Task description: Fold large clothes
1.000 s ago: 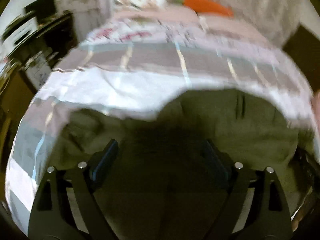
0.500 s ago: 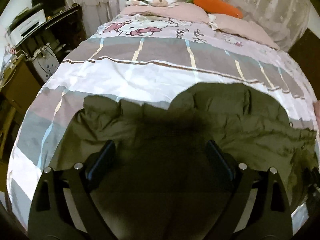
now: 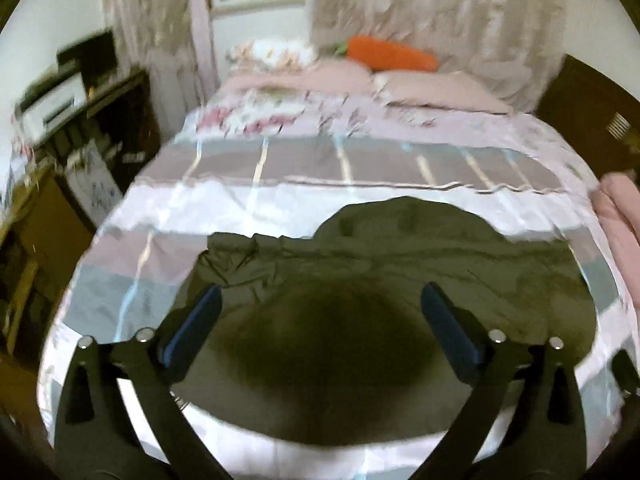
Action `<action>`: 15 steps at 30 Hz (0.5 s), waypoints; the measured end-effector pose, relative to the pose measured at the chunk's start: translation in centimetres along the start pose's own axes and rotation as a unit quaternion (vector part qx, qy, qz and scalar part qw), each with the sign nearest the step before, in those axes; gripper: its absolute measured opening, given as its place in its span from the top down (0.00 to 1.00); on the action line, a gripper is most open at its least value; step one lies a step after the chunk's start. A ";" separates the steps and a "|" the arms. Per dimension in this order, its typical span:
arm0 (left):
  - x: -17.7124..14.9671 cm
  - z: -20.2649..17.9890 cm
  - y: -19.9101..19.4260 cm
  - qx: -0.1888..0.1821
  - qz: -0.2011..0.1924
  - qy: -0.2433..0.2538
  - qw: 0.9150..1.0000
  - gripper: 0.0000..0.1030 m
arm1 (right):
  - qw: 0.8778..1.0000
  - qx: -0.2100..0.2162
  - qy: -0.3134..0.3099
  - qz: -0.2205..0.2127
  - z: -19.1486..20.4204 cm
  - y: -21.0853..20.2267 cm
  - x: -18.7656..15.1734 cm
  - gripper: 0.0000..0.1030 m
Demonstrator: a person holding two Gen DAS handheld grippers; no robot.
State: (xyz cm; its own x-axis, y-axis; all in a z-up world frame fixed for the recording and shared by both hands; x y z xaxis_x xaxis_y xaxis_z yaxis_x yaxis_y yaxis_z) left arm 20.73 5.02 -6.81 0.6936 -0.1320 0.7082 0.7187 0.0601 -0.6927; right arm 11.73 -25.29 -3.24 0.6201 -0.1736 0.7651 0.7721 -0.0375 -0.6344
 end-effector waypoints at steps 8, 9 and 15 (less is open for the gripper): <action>-4.5 -5.2 -11.1 0.012 -0.058 0.075 0.995 0.02 | 1.000 -0.023 0.002 0.000 -1.1 -2.9 -2.9 0.01; -4.9 -5.4 -11.9 0.004 -0.063 0.070 0.995 0.02 | 0.999 -0.036 0.003 -0.010 -1.2 -3.5 -3.1 0.01; -8.0 -6.6 -16.3 -0.026 -0.085 0.057 0.994 0.02 | 0.997 -0.031 0.009 -0.066 -1.4 -6.4 -2.8 0.01</action>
Point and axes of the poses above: each gripper's, at about its wrist camera, not at the fingertips, and y roughly the way its jaws point, z to its left, x to its top, the point moved 6 cm from there along y, roughly the way its jaws point, and after that the axes turned 8 degrees about y, right-handed, at the moved point
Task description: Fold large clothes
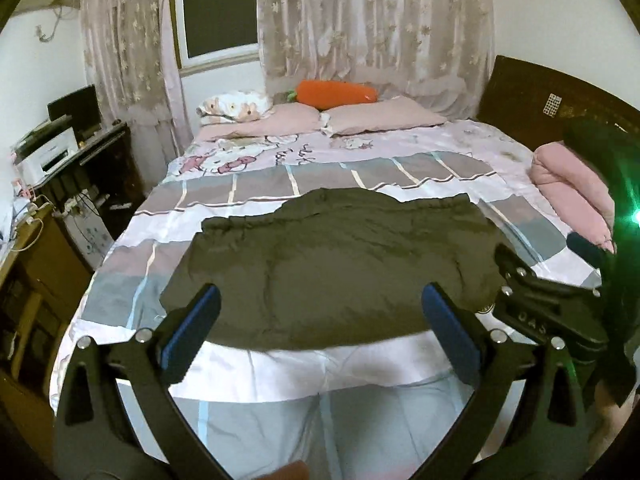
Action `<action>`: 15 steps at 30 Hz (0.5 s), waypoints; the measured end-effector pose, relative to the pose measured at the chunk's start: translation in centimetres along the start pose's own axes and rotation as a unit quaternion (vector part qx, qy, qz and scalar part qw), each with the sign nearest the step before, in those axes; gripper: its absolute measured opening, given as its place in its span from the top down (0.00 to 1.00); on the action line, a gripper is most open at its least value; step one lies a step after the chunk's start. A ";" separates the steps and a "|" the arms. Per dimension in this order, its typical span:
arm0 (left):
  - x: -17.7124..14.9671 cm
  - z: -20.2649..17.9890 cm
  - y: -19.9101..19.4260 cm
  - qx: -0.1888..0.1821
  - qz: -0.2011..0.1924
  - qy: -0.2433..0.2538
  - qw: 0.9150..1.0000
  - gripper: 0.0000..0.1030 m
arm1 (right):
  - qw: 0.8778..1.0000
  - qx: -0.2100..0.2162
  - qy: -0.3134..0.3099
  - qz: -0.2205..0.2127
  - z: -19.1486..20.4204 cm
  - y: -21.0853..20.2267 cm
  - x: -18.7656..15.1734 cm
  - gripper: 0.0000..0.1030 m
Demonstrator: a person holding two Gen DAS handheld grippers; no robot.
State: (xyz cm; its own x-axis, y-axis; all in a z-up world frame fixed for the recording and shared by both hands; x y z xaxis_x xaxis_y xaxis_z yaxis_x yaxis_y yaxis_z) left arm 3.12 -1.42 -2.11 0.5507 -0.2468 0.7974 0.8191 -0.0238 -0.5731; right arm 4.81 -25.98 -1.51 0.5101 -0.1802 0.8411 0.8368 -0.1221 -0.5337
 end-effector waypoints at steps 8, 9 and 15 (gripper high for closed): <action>0.0 -0.3 -0.1 0.026 -0.010 0.018 0.999 0.02 | 1.000 0.007 -0.016 -0.003 1.2 -0.2 -0.2 0.01; -0.1 -0.1 0.0 0.024 -0.005 0.014 1.000 0.02 | 1.000 0.010 -0.015 0.001 1.4 0.0 -0.3 0.01; -0.1 1.4 0.5 0.015 0.004 -0.012 1.000 0.02 | 0.999 0.020 -0.024 0.014 2.8 0.4 -1.2 0.01</action>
Point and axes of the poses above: each gripper's, at about its wrist camera, not at the fingertips, and y roughly the way its jaws point, z to its left, x to its top, the point moved 6 cm from there along y, roughly the way its jaws point, and after that the axes turned 8 degrees about y, right-handed, at the moved point
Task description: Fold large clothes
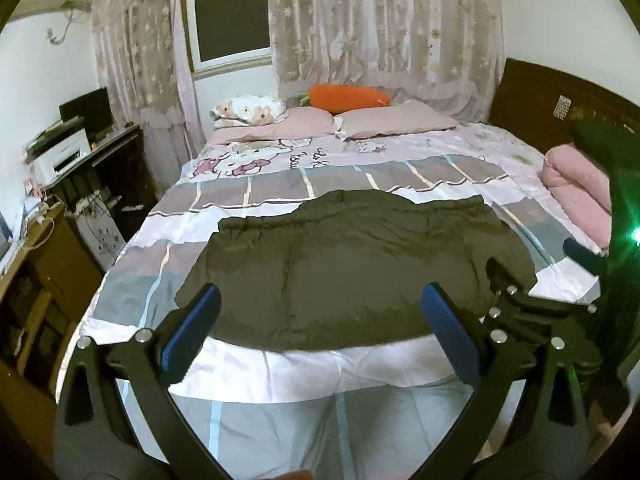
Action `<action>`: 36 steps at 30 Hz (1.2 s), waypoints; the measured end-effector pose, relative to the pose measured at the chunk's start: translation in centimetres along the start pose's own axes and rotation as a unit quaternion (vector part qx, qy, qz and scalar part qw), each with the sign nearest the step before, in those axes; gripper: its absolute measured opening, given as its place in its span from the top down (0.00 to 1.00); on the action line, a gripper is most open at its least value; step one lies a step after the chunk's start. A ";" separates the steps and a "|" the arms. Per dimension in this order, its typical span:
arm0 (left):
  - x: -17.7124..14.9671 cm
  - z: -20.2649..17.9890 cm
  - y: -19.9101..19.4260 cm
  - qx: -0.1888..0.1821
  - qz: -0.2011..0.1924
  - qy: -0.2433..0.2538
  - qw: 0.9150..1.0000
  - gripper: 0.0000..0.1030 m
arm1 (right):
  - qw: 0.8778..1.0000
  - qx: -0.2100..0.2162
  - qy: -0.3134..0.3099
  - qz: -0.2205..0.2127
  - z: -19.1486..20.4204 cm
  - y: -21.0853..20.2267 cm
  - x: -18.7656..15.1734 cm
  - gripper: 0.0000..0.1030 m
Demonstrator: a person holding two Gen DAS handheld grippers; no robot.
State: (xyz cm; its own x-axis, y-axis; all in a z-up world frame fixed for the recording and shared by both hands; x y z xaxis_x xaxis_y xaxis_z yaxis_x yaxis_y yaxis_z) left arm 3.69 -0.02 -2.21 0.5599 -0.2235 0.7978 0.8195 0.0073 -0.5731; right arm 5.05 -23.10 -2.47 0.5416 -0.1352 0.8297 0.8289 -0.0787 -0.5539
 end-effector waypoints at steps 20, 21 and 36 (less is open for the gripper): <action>-0.6 0.4 1.1 -0.007 0.024 -0.017 1.000 0.02 | 1.000 0.002 -0.006 -0.001 0.6 0.2 -0.6 0.01; -0.7 0.4 1.1 -0.007 0.024 -0.017 1.000 0.02 | 1.000 0.003 -0.007 -0.001 0.6 0.2 -0.5 0.01; -0.7 0.4 1.2 -0.007 0.024 -0.017 1.000 0.02 | 1.000 0.004 -0.011 0.001 2.1 0.0 -1.3 0.01</action>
Point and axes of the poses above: each gripper's, at about its wrist camera, not at the fingertips, and y roughly the way its jaws point, z to its left, x to its top, the point moved 6 cm from there along y, roughly the way its jaws point, and after that the axes turned 8 degrees about y, right-handed, at the moved point
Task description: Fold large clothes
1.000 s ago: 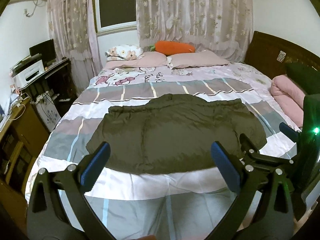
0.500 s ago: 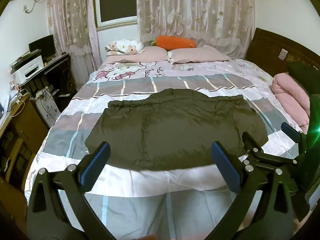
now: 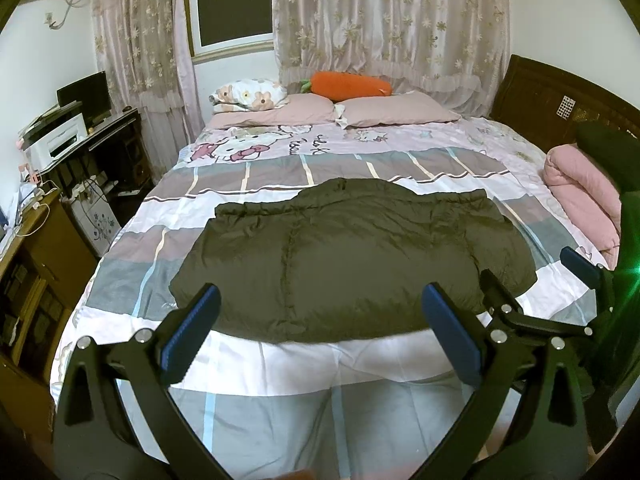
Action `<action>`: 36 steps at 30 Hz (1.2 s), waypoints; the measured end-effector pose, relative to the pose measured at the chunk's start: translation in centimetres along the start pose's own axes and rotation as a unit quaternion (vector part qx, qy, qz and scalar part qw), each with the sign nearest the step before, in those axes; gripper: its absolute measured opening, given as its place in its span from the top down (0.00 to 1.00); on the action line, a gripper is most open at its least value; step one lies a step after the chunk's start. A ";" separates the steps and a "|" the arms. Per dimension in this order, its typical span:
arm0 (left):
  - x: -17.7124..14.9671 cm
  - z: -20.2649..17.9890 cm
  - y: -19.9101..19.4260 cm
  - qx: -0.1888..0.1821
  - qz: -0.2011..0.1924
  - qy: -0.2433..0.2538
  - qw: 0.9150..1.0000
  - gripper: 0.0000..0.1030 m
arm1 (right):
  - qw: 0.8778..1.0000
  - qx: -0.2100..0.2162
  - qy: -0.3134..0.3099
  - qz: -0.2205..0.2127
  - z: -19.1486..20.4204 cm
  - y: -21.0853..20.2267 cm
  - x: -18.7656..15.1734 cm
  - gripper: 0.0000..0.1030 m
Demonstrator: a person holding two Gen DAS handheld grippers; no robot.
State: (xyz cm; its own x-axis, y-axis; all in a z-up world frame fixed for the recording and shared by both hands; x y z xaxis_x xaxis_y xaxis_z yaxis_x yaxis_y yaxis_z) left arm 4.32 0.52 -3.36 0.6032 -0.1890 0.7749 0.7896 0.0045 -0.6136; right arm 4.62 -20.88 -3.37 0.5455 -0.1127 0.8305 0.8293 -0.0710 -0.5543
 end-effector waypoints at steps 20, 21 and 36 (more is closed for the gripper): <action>0.1 0.0 0.1 -0.010 0.003 0.000 1.000 0.02 | 1.000 0.002 -0.002 0.010 0.4 0.2 -0.8 0.01; 0.1 0.0 0.1 -0.010 0.002 0.000 1.000 0.02 | 1.000 0.002 -0.003 0.010 0.5 0.2 -0.9 0.01; 0.1 0.1 0.2 -0.010 0.003 0.001 1.000 0.02 | 1.000 0.001 -0.003 0.011 0.6 0.2 -0.9 0.01</action>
State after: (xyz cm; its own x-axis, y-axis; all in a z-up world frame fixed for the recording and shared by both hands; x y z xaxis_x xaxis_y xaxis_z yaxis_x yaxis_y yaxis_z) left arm 4.56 0.58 -3.34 0.6077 -0.1913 0.7708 0.7835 -0.0142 -0.6213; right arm 4.34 -20.20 -4.22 0.5647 -0.1082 0.8182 0.8171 -0.0660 -0.5727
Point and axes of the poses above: each gripper's, at about its wrist camera, not at the fingertips, and y roughly the way its jaws point, z to its left, x to its top, the point moved 6 cm from there along y, roughly the way its jaws point, and after that the axes turned 8 degrees about y, right-handed, at the moved point
